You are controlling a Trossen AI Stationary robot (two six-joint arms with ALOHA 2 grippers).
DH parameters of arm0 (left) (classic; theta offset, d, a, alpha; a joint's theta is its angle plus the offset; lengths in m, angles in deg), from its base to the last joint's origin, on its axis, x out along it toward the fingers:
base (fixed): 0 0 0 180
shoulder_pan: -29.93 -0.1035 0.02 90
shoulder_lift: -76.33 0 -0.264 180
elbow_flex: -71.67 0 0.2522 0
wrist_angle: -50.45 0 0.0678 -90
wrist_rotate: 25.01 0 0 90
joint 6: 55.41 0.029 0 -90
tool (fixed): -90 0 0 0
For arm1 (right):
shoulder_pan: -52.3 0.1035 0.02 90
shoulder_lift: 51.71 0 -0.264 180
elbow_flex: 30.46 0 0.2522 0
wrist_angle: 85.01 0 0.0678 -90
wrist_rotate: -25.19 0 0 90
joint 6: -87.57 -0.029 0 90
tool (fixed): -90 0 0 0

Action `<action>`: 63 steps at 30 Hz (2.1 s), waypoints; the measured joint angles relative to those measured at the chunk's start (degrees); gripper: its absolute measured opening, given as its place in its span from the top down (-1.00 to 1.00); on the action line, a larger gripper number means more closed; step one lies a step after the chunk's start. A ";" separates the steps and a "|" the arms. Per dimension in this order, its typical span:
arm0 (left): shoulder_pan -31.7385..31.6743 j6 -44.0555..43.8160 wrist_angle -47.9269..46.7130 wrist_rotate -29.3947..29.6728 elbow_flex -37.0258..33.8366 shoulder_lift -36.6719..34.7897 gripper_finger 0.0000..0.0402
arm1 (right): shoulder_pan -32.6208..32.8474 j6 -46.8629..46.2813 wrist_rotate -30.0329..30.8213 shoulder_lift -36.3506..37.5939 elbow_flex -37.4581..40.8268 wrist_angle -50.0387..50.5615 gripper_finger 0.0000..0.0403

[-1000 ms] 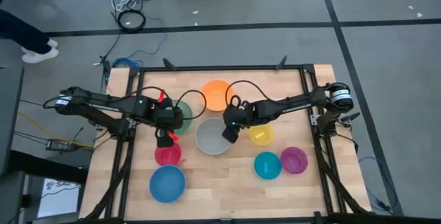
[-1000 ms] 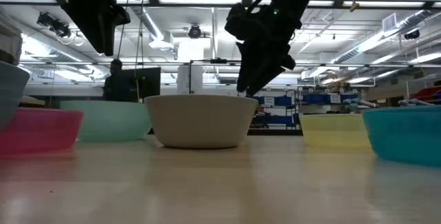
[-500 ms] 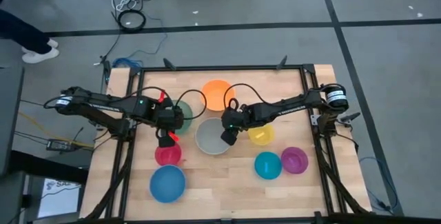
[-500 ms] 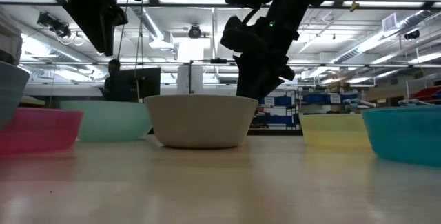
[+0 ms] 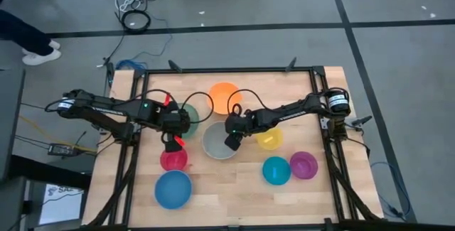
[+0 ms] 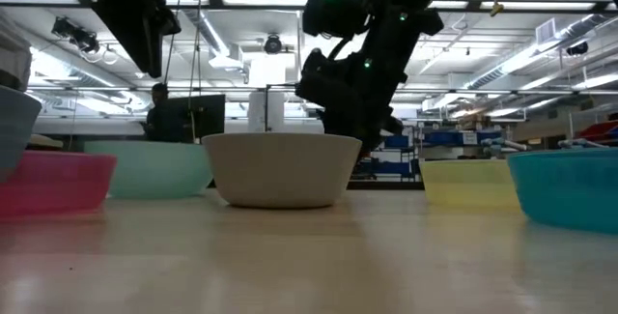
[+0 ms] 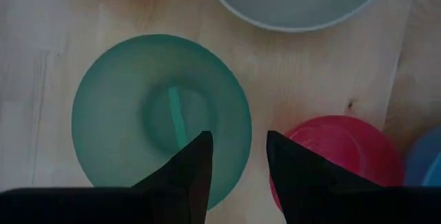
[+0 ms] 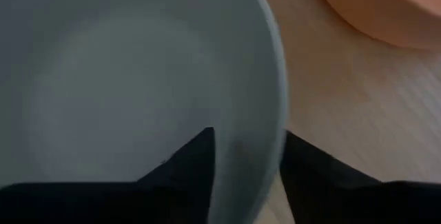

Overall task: Nest bowls inside each other
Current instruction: Stack the gray bowl on top of the green bowl, then stack the orange bowl on top of the gray bowl

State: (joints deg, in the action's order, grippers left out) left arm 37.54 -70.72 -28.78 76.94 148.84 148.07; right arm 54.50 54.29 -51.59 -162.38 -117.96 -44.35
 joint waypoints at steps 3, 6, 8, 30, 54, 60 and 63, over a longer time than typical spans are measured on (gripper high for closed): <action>0.00 0.01 0.12 -0.01 0.00 0.00 0.27 | -0.51 0.68 -0.88 0.12 0.00 -0.21 0.62; 0.00 0.00 0.33 0.01 0.00 -0.02 0.27 | -1.14 3.91 -3.12 1.17 -0.14 -0.74 0.92; 0.00 0.00 0.31 0.03 0.00 0.00 0.27 | -1.27 4.65 -2.97 2.21 -0.30 -0.99 0.95; 0.74 7.66 2.31 5.17 38.80 -1.33 0.30 | -10.85 17.02 -8.73 -7.20 -27.48 -13.51 1.00; 0.74 7.76 -0.62 11.94 43.08 -5.90 0.30 | -11.88 24.37 -9.74 -23.23 -44.39 -9.52 0.67; 0.74 7.65 -0.96 11.99 43.08 -5.88 0.30 | -12.18 24.71 -8.06 -22.06 -44.41 -7.73 0.39; 0.74 7.63 -1.06 12.01 43.08 -5.88 0.30 | -12.12 26.07 -6.80 -21.75 -44.35 -8.08 0.33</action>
State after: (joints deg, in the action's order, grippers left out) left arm 38.29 -63.09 -29.84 88.95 191.92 142.20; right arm 42.38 80.36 -58.39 -184.13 -162.30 -52.43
